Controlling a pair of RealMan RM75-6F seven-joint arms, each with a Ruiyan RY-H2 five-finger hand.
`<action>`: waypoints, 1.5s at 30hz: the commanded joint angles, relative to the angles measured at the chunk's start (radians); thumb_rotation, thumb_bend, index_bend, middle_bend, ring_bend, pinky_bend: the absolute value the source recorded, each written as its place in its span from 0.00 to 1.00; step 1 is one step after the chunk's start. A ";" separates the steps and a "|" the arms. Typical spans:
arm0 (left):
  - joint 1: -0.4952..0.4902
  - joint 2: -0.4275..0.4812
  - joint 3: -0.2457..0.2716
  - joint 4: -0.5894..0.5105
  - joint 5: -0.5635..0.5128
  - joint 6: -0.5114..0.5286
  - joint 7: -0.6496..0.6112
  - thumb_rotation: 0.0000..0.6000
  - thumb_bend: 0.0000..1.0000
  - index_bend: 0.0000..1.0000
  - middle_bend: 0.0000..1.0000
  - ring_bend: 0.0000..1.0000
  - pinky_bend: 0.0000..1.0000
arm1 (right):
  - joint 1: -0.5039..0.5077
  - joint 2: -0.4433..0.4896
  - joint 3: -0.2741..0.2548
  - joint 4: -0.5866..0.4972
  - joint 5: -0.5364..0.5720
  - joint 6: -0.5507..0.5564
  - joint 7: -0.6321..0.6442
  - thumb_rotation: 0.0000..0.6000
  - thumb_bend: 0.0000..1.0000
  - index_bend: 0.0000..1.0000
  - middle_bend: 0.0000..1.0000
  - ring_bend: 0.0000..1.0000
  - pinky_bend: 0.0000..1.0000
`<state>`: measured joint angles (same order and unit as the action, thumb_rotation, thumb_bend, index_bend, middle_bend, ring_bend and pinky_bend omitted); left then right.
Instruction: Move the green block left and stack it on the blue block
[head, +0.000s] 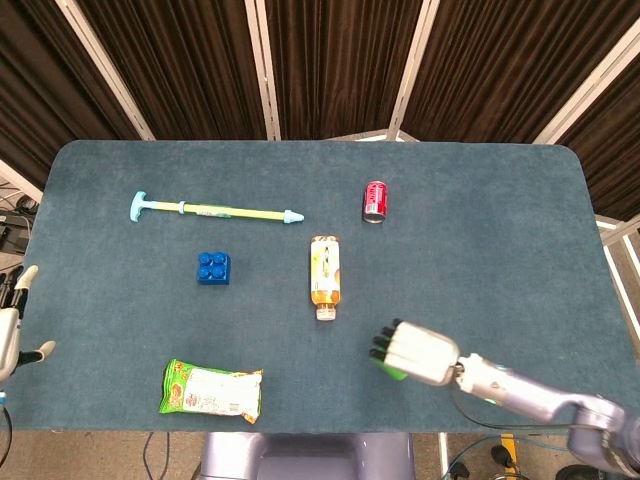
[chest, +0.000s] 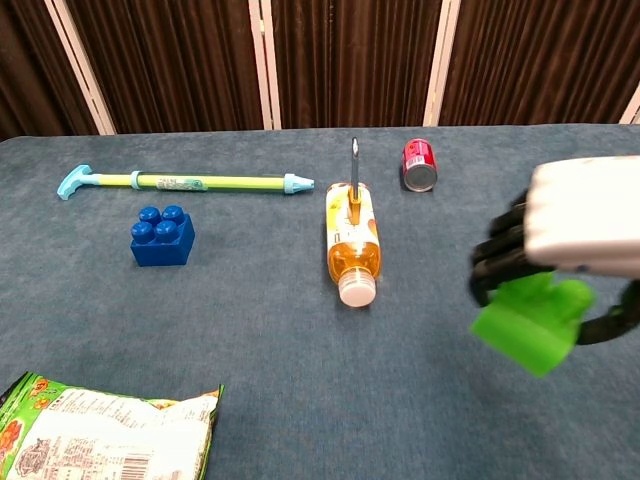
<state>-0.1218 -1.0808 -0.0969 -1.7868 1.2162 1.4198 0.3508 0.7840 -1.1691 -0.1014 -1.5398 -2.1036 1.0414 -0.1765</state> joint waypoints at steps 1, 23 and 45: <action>-0.002 0.004 -0.004 0.001 -0.016 -0.007 -0.003 1.00 0.00 0.00 0.00 0.00 0.00 | 0.125 -0.061 0.035 -0.021 -0.078 -0.105 -0.035 1.00 0.72 0.52 0.64 0.50 0.63; -0.017 0.010 -0.023 0.023 -0.128 -0.058 -0.018 1.00 0.00 0.00 0.00 0.00 0.00 | 0.572 -0.350 0.107 0.222 -0.138 -0.294 0.135 1.00 0.80 0.52 0.64 0.50 0.63; -0.047 0.017 -0.042 0.061 -0.210 -0.111 -0.031 1.00 0.00 0.00 0.00 0.00 0.00 | 0.736 -0.568 0.020 0.534 -0.112 -0.240 0.170 1.00 0.66 0.43 0.48 0.36 0.56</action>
<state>-0.1687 -1.0640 -0.1386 -1.7260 1.0072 1.3095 0.3199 1.5154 -1.7320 -0.0751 -1.0124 -2.2197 0.7985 -0.0044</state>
